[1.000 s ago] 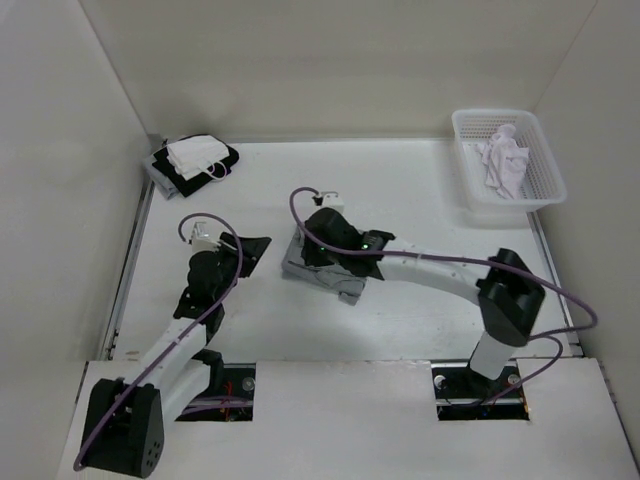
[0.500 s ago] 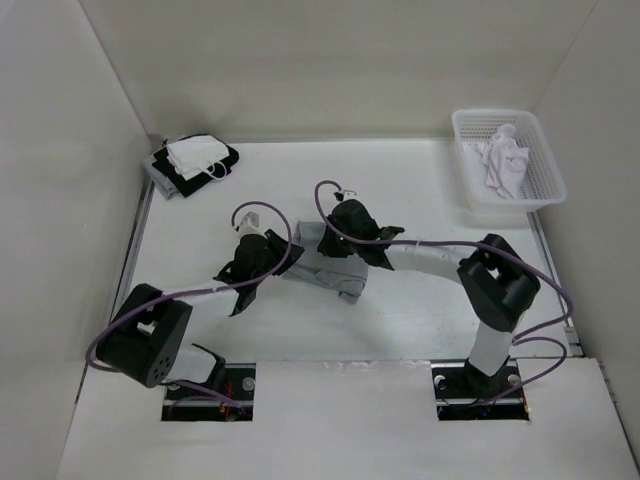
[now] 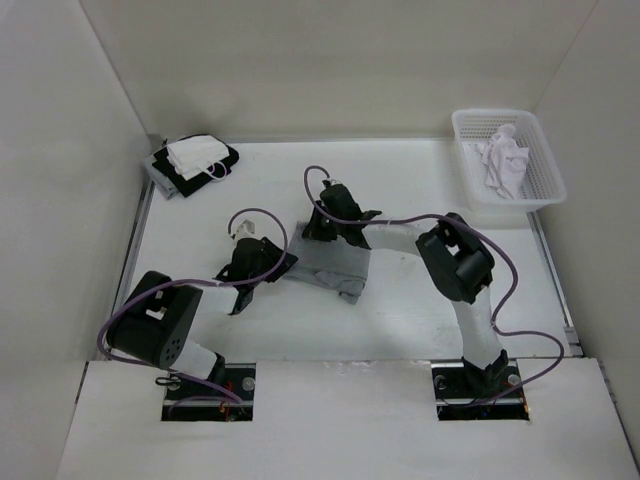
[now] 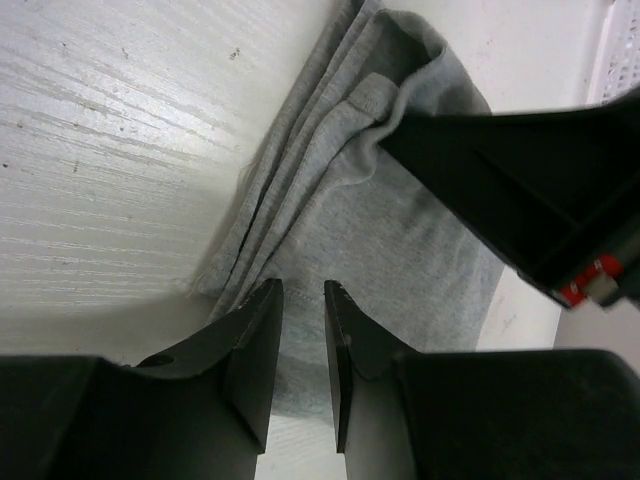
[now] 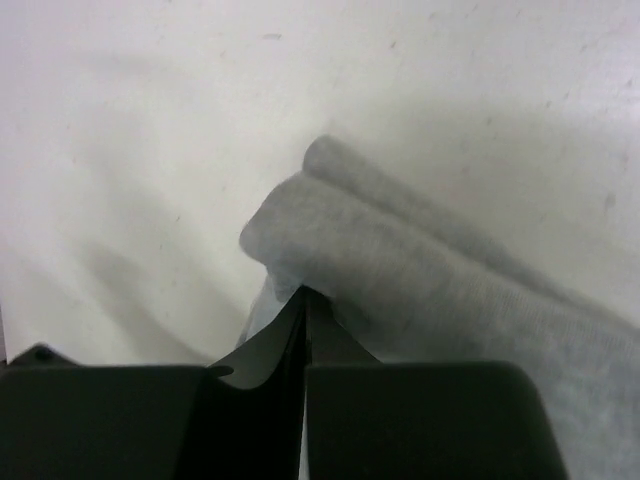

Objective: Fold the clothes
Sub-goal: Fold the tank top

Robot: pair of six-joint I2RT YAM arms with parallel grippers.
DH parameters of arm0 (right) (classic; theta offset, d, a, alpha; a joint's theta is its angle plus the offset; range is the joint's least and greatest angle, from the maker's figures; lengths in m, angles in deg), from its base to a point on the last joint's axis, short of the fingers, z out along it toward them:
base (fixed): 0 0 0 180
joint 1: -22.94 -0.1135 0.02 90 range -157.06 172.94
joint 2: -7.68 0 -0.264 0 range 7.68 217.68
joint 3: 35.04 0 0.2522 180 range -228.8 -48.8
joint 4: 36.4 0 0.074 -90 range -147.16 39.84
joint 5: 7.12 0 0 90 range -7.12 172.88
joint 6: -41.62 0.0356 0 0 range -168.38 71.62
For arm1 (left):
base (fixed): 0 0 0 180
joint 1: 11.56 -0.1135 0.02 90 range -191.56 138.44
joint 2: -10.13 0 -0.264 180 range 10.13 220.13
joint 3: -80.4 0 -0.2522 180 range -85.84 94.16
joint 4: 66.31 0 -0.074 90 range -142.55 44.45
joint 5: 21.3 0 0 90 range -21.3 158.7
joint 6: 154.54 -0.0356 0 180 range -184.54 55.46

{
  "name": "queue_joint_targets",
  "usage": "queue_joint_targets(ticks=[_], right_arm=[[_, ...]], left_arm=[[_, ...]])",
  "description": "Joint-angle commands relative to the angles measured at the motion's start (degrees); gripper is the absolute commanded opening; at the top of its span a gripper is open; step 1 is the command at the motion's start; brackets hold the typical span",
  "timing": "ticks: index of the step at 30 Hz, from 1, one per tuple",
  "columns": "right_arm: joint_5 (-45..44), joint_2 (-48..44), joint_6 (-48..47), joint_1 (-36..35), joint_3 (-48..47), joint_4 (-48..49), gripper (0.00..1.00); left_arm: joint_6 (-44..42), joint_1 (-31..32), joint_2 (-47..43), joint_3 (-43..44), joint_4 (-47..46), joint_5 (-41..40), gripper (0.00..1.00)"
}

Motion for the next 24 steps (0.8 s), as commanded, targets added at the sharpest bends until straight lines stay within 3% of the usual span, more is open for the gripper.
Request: queue_joint_targets(ticks=[1,10,14,20,24], right_arm=[[1.6,2.8,2.3,1.6,-6.3,2.2,0.03],[2.0,8.4,9.1,3.5,-13.0,1.8,0.04],[1.4,8.7,10.1,4.1,-14.0,2.6,0.04],[3.0,-0.8,8.5,5.6,-9.8,11.1,0.08],[3.3,-12.1,6.4,6.7,-0.1,16.8,0.19]], left_arm=[[-0.9,-0.4,-0.1,-1.5,0.6,1.6,0.22],[-0.5,-0.5,-1.4,-3.1,0.3,1.6,0.21],[-0.3,-0.5,-6.5,-3.5,0.8,1.3,0.22],[-0.8,-0.4,-21.3,-3.6,4.1,-1.7,0.32],[-2.6,0.2,-31.8,-3.0,11.2,-6.8,0.36]])
